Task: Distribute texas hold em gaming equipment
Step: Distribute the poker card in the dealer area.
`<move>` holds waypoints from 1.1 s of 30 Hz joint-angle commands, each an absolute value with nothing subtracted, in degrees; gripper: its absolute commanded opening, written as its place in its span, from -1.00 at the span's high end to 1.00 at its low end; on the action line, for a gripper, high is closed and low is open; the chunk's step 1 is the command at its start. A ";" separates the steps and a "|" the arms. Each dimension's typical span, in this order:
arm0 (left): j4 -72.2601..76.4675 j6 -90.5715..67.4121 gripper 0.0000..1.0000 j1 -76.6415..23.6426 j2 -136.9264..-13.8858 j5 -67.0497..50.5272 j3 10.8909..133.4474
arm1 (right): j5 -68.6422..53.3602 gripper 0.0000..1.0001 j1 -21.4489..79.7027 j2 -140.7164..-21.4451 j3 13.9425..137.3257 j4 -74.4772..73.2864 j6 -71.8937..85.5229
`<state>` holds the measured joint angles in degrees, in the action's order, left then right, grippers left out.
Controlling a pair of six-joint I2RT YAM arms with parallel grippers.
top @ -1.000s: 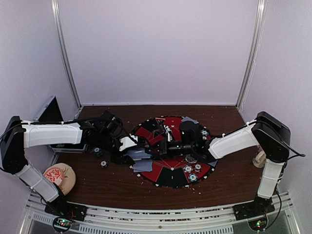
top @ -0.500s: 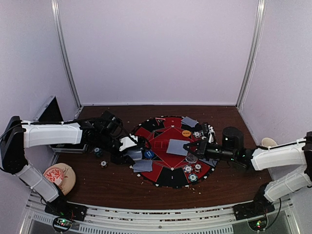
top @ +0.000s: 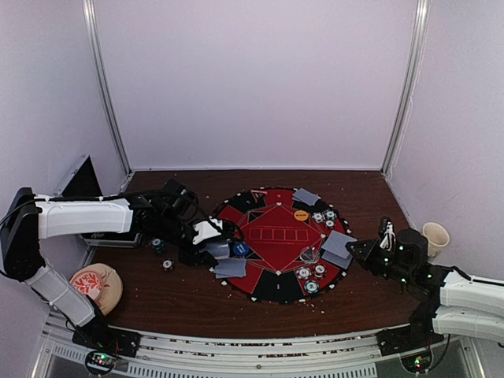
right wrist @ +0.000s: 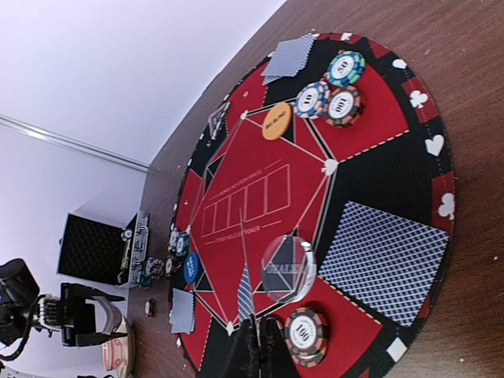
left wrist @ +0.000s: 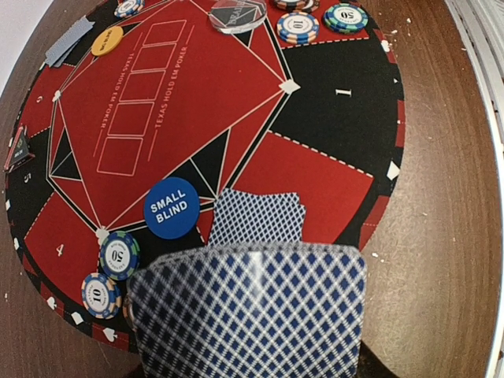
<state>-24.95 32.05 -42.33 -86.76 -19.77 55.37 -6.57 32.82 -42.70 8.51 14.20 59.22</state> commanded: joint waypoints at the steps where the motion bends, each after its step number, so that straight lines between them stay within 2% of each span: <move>1: -23.47 31.99 -0.08 -42.10 -85.60 -20.65 54.61 | -6.22 1.00 30.15 -45.69 6.75 13.44 59.29; 33: -23.45 32.17 -0.08 -42.11 -86.22 -20.48 54.75 | -12.33 1.00 23.64 -63.57 9.14 23.11 55.51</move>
